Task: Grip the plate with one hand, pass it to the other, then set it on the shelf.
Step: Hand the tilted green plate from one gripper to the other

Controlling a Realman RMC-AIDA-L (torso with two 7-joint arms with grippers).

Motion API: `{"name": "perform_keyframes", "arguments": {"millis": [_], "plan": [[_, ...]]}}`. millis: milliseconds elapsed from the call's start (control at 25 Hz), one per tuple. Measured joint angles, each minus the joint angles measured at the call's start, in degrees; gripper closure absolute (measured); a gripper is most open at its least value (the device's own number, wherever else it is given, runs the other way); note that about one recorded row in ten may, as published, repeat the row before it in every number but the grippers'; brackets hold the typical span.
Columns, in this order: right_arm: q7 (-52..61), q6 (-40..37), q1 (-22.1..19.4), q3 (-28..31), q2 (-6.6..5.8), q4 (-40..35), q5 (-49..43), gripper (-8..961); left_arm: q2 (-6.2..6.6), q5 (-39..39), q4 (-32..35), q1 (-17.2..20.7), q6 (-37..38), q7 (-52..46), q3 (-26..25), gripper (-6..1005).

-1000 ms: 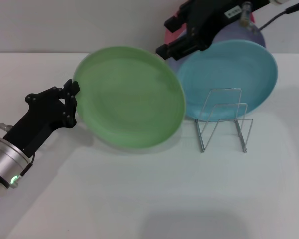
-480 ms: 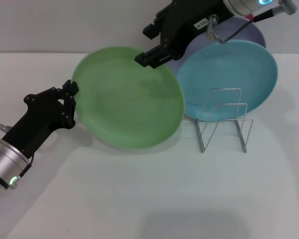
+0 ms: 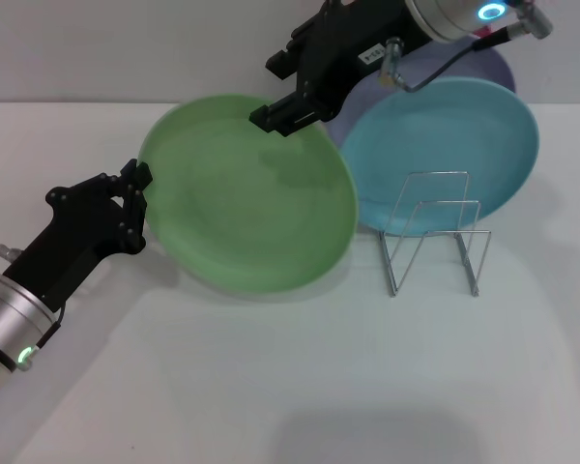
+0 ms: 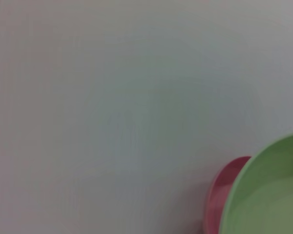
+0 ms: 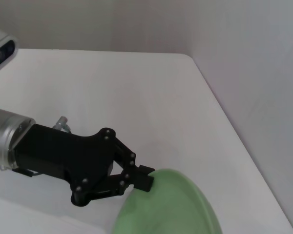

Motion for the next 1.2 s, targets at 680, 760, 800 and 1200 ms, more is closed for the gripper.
{"name": "perform_keyframes", "arguments": {"millis": [680,760,800,1200], "plan": [[1.5,4.4,-0.1,-4.8,0.1,1.7,-0.6,490,0.0,0.0,0.0,0.3,0.3,0.0,0.1,970],[1.5,4.7,-0.2,-4.9,0.1,1.8,-0.6,532,0.0,0.0,0.0,0.3,0.3,0.0,0.1,970],[1.5,4.8,-0.3,-5.0,0.1,1.8,-0.6,561,0.0,0.0,0.0,0.3,0.3,0.0,0.1,970],[3.1,6.6,-0.5,-7.7,0.15,1.8,-2.8,715,0.0,0.0,0.0,0.5,0.4,0.0,0.2,970]]}}
